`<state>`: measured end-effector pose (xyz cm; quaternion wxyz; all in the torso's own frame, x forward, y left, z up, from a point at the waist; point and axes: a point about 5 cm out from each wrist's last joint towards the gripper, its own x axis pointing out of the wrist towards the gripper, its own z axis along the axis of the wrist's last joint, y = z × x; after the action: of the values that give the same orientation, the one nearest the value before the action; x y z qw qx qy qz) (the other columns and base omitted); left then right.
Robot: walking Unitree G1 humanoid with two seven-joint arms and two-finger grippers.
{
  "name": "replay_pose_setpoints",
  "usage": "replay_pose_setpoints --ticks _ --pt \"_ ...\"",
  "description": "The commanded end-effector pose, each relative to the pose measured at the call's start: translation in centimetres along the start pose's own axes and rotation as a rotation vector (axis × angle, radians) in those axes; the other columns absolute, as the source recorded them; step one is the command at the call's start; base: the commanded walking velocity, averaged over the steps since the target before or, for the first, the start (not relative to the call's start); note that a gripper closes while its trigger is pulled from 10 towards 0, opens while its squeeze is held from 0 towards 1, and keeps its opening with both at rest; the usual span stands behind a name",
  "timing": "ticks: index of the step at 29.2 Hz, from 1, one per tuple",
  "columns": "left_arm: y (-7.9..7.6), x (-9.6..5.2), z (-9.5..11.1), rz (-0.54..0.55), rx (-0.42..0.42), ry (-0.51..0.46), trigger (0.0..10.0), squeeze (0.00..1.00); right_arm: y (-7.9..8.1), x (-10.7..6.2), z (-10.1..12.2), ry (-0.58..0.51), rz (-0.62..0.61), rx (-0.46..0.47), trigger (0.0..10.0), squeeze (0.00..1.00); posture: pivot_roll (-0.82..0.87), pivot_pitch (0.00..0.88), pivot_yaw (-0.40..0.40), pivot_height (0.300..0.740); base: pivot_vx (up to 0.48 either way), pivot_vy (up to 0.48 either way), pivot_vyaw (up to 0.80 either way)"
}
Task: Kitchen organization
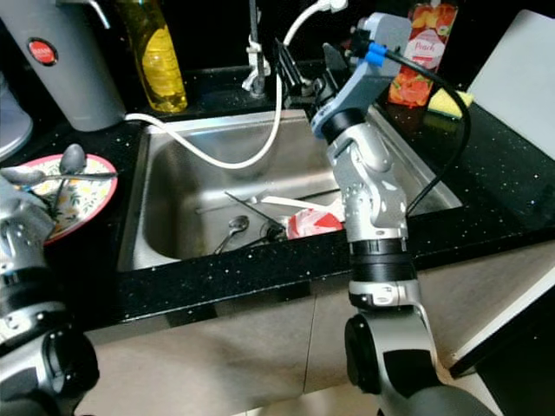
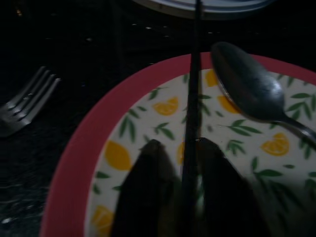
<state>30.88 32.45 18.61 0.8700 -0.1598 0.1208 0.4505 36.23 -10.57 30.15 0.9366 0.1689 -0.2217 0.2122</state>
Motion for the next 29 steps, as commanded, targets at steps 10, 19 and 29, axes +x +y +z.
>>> replay_pose_setpoints --ticks 10,19,29 --pt "2.0 0.5 -3.4 0.072 0.066 0.107 0.0 0.0 0.3 0.2 0.2 -0.014 0.001 0.014 10.0 0.0 0.19 0.0 0.034 0.74 0.0 0.0 0.0" --pt "-3.2 -4.6 4.5 -0.328 0.142 -0.467 10.0 0.0 0.7 0.7 0.1 -0.02 0.014 0.03 10.0 0.0 0.21 0.0 0.032 0.74 0.0 0.0 0.0" --pt "-9.8 -13.5 -2.0 -1.17 0.443 -0.229 10.0 0.0 -0.1 0.4 0.2 -0.018 -0.016 0.011 10.0 0.0 0.19 0.0 0.031 0.74 0.0 0.0 0.0"
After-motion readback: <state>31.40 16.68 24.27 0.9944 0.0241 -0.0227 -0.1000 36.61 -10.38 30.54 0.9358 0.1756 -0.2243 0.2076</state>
